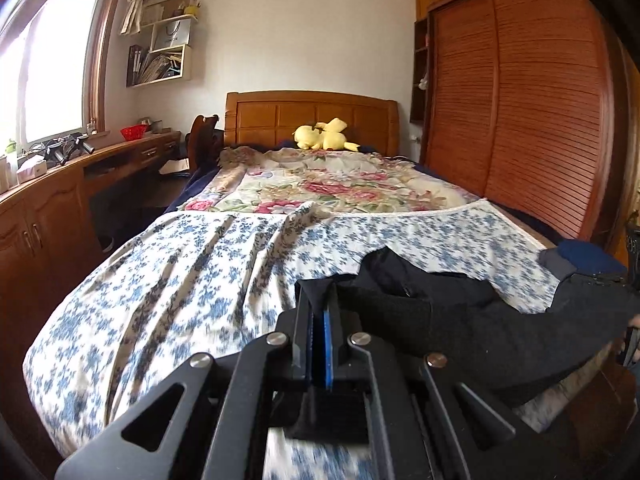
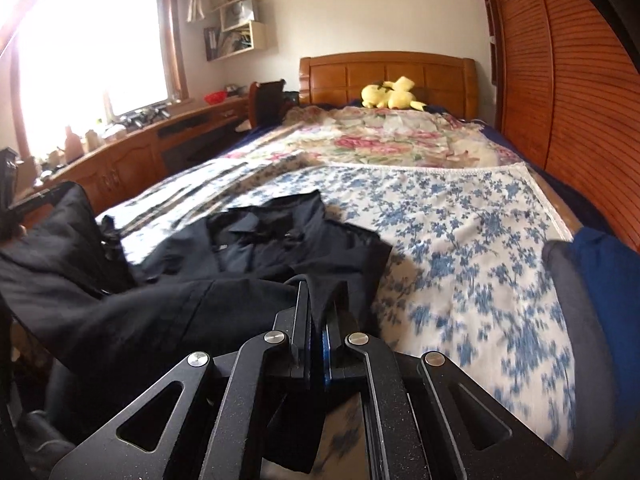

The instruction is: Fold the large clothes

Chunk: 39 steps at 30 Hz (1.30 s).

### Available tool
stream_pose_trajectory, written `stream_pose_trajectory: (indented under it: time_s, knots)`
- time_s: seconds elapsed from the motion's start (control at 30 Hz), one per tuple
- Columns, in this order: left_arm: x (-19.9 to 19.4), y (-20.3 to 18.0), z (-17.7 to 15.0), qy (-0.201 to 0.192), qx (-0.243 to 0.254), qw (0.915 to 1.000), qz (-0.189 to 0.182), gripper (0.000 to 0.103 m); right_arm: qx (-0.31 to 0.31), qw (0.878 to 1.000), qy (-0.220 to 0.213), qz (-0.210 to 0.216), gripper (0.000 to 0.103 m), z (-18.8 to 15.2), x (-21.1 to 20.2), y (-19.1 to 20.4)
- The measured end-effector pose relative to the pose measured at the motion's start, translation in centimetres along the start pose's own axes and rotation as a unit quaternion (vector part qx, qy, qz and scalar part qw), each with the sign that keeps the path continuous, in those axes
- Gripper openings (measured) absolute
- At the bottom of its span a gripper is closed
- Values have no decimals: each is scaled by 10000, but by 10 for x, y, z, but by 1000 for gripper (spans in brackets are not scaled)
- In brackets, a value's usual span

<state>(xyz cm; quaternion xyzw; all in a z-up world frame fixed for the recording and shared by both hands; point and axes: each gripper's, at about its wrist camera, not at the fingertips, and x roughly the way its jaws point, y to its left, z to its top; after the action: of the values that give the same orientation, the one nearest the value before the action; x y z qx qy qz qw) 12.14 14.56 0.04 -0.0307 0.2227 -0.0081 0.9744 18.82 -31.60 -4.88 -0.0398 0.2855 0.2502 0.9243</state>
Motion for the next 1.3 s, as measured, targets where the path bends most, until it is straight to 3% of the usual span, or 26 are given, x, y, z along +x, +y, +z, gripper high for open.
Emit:
stream_pose_trajectory:
  time_s: [0.37, 0.63, 0.77, 0.8, 0.83, 0.87, 1.03, 1.3]
  knots:
    - [113, 20, 48, 111, 119, 9996, 248, 2, -114, 9979, -159, -624, 1, 84, 154, -54]
    - [160, 20, 29, 315, 95, 9990, 290, 5, -76, 9946, 409, -954, 2, 85, 221, -62]
    - [155, 14, 16, 377, 190, 9990, 114, 8, -21, 9933, 612, -985, 10, 71, 225, -60]
    - [154, 14, 15, 380, 177, 9991, 73, 11, 5, 9931, 634, -990, 26, 68, 223, -60]
    - [149, 13, 10, 349, 125, 9993, -20, 17, 22, 9930, 650, -989, 50, 65, 221, -59]
    - [146, 12, 7, 335, 97, 9994, -53, 20, 15, 9935, 646, -937, 56, 62, 217, -58]
    - [129, 12, -15, 302, -38, 9992, -267, 32, -166, 9929, 590, -1024, 60, 52, 184, -49]
    - [109, 19, -52, 395, -58, 9984, -395, 34, -124, 9928, 851, -839, 61, 8, 156, -29]
